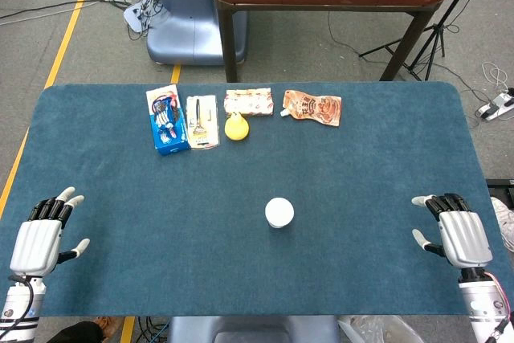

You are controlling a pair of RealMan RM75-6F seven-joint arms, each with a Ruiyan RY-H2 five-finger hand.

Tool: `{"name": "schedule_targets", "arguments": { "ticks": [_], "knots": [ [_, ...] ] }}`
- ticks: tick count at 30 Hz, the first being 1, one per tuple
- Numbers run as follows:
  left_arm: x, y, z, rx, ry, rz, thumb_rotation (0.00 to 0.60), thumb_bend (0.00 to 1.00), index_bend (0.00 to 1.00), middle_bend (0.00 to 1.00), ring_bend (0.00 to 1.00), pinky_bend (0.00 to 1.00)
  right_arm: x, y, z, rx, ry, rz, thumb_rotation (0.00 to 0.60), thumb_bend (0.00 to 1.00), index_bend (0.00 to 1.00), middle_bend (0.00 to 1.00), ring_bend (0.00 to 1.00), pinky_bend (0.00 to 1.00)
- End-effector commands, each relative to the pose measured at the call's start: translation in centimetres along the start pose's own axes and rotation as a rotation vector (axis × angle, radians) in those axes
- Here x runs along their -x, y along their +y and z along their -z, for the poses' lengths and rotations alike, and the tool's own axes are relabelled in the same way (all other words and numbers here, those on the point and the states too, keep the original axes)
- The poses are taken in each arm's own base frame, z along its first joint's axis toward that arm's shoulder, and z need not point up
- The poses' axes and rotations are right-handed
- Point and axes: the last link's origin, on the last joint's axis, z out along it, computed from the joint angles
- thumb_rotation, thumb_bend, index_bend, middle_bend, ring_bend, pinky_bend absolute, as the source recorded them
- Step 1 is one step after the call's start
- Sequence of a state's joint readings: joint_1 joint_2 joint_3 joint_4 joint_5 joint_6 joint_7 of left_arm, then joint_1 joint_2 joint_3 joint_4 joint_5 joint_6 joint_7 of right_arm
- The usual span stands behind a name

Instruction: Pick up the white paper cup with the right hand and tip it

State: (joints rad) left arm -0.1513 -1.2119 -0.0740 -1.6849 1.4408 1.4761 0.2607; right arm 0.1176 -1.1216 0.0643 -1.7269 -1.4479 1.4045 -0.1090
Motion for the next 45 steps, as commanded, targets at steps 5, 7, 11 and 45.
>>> {"name": "schedule_targets", "arguments": {
  "ticks": [5, 7, 11, 45],
  "knots": [
    [0.0, 0.0, 0.1, 0.001, 0.001, 0.002, 0.600, 0.15, 0.22, 0.13, 0.16, 0.14, 0.0, -0.3, 0.0, -0.015, -0.003, 0.000, 0.600, 0.23, 0.35, 0.36, 0.29, 0.22],
    [-0.1, 0.0, 0.1, 0.003, 0.003, 0.004, 0.600, 0.15, 0.22, 0.13, 0.16, 0.14, 0.0, -0.5, -0.1, -0.024, -0.004, -0.002, 0.600, 0.23, 0.35, 0.36, 0.29, 0.22],
    [0.0, 0.0, 0.1, 0.004, 0.002, 0.009, 0.600, 0.15, 0.22, 0.13, 0.16, 0.14, 0.3, -1.2, -0.5, -0.049, -0.022, -0.009, 0.600, 0.23, 0.35, 0.36, 0.29, 0.22],
    [-0.4, -0.1, 0.9, -0.004, 0.015, 0.014, 0.600, 0.15, 0.22, 0.13, 0.16, 0.14, 5.9, -17.8, -10.8, -0.511, -0.334, 0.048, 0.600, 0.13, 0.17, 0.06, 0.00, 0.05]
  ]
}}
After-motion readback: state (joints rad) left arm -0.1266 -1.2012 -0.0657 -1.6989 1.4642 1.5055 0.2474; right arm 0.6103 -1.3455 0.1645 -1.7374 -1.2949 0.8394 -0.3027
